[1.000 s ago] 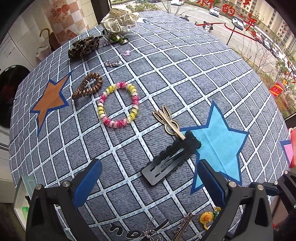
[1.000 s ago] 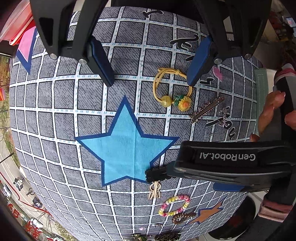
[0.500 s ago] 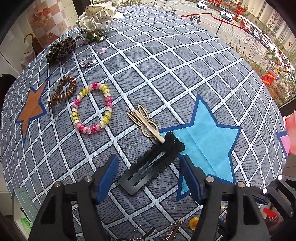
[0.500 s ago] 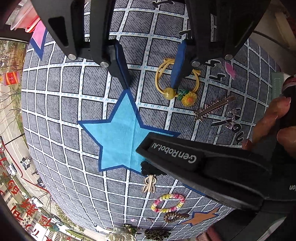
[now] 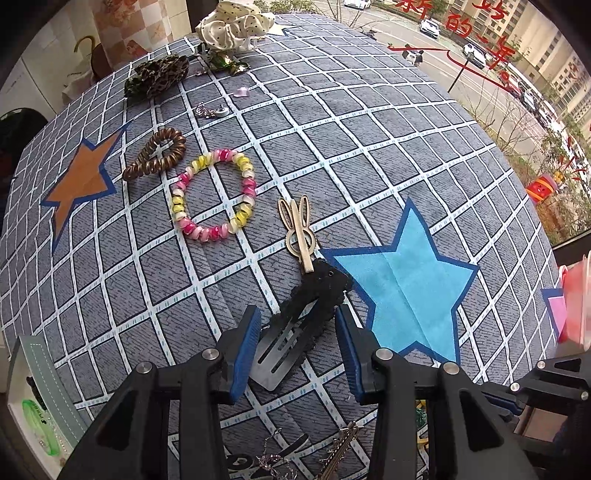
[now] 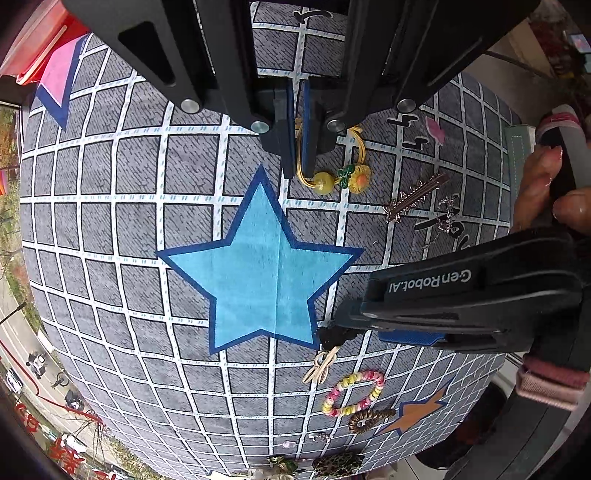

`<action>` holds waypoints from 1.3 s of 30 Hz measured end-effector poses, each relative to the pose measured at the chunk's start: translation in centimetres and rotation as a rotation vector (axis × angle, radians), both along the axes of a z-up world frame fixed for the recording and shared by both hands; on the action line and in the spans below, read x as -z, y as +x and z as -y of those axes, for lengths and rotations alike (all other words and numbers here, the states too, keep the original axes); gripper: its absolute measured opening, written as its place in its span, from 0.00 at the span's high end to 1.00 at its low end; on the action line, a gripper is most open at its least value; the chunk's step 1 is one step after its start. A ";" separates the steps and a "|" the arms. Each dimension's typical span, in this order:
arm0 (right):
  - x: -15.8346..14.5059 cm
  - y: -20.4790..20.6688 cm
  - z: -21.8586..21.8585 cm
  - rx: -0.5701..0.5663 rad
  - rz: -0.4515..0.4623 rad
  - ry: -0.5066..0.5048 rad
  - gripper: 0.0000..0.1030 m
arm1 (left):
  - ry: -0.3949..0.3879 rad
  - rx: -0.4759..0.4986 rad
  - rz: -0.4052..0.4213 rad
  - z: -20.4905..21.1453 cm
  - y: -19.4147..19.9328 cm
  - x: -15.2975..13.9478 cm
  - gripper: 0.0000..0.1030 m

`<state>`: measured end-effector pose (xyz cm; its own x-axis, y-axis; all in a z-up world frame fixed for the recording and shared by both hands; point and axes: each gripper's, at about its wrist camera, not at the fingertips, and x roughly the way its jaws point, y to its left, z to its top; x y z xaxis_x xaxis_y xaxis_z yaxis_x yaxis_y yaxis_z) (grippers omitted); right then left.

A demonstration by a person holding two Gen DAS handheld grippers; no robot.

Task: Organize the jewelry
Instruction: 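Grasp the black snap hair clip with the left tool while the right tool grasps the yellow flower hair tie, then lift the black snap clip with the left tool while the right tool lifts the yellow hair tie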

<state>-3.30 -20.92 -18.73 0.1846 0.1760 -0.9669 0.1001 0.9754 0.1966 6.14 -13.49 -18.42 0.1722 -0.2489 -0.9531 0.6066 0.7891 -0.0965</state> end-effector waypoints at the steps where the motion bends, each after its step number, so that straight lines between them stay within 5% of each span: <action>1: -0.1 0.0 0.5 0.018 -0.003 0.021 0.97 | -0.005 -0.016 -0.004 -0.4 0.0 -0.2 0.53; 11: -1.7 0.5 3.6 0.105 -0.007 0.110 0.97 | -0.038 -0.126 0.000 -4.4 0.4 -1.6 0.53; 22: -2.7 0.7 3.3 0.063 -0.016 0.113 0.97 | -0.045 -0.242 0.019 -8.2 -0.4 -3.1 0.53; 25: -1.9 0.4 2.9 0.044 -0.049 0.062 0.94 | -0.045 -0.258 0.027 -9.2 -0.7 -3.4 0.53; 27: -1.3 0.2 2.6 0.025 -0.059 0.017 0.73 | -0.045 -0.269 0.029 -9.9 -0.9 -3.6 0.53; 29: -0.7 0.0 2.3 0.010 -0.066 -0.007 0.63 | -0.045 -0.278 0.027 -10.4 -1.1 -3.6 0.53; 39: 0.7 1.2 -0.9 -0.131 -0.041 -0.180 0.65 | -0.042 -0.289 0.023 -11.3 -1.8 -3.6 0.53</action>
<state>-2.13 -20.02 -19.46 0.1312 0.0198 -0.9912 -0.0255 0.9995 0.0166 4.35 -2.15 -14.78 0.2636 -0.2255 -0.9379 0.3594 0.9253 -0.1215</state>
